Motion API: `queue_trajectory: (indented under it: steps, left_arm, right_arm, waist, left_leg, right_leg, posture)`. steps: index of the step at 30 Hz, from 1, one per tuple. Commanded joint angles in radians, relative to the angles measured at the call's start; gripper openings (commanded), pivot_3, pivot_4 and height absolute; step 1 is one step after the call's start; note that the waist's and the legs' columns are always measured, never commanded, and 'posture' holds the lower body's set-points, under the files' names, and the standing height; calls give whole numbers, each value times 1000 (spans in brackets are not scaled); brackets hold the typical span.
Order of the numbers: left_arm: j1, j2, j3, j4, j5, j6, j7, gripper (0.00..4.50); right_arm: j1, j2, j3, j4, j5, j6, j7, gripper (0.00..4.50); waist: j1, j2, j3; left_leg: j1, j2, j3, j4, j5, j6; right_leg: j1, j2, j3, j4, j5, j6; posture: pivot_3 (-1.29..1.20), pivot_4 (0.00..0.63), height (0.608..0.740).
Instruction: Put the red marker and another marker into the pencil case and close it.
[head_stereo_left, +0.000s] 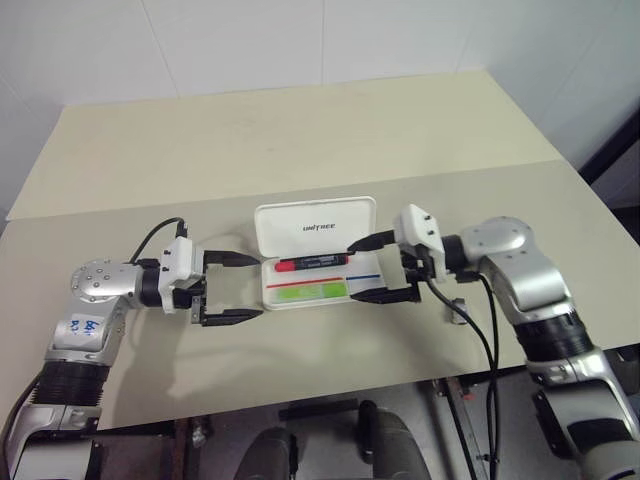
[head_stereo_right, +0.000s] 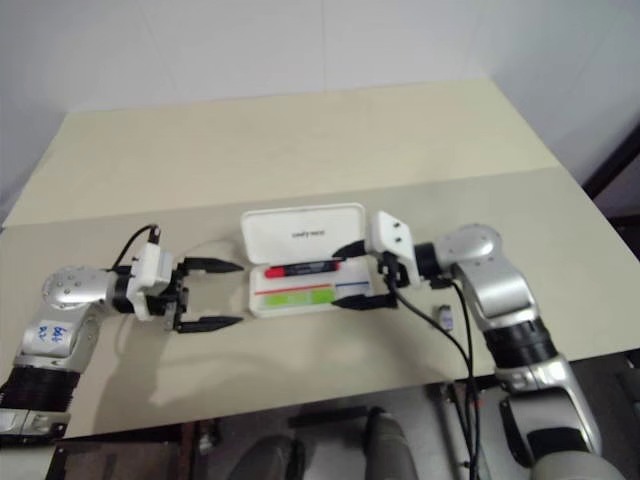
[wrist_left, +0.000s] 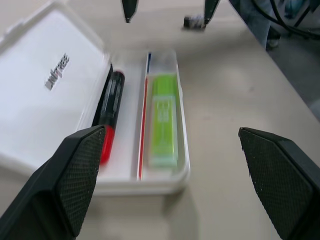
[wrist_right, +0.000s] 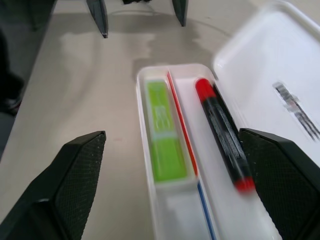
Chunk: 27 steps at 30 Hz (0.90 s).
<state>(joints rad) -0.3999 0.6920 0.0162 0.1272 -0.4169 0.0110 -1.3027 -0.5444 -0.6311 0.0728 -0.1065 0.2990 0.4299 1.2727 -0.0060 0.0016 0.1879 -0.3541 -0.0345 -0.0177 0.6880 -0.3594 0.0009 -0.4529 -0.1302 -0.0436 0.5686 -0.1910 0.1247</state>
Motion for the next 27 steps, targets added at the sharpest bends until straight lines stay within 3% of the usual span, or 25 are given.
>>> queue_trajectory:
  steps: [1, 7, 14, 18, 27]
  left_arm:
    - [-12, -22, -14, -21, -3, 1, -2, 4500]
    - [0, -54, -40, -25, -6, 9, -14, 4500]
    - [-6, -104, -79, -20, -14, 40, -31, 4500]
    - [-27, -118, -95, -3, -10, 44, -54, 4500]
    - [-98, -136, -104, 73, 5, 22, -84, 4500]
  right_arm:
    - [140, -38, -162, -186, 73, 103, -133, 4487]
    - [411, -11, -375, -421, 110, 204, -383, 4487]
    - [672, 112, -552, -635, 109, 272, -652, 4487]
    - [756, 180, -551, -704, 133, 307, -748, 4487]
    - [898, 336, -397, -701, 43, 258, -927, 4487]
  waist:
    - [5, -1, 0]
    - [8, -1, 0]
    - [16, -1, 0]
    - [21, -2, 0]
    - [16, -2, -1]
  left_leg:
    - [0, 0, 0, 0, 0, 0]
    - [3, 0, 0, 1, -1, 1]
    - [3, 0, -1, 2, -2, 5]
    - [3, 0, -1, 5, -4, 9]
    - [4, 0, -1, 5, -4, 9]
  right_leg:
    - [0, 0, 0, 0, 0, 0]
    - [5, 0, 0, -1, 1, 0]
    - [7, 0, 0, -1, 2, 0]
    - [8, 0, 1, -1, 2, 0]
    - [8, 1, 1, -1, 3, -2]
  posture:
    - [0, 150, 740]
    - [0, 150, 740]
    - [0, 150, 740]
    - [0, 150, 740]
    - [0, 150, 740]
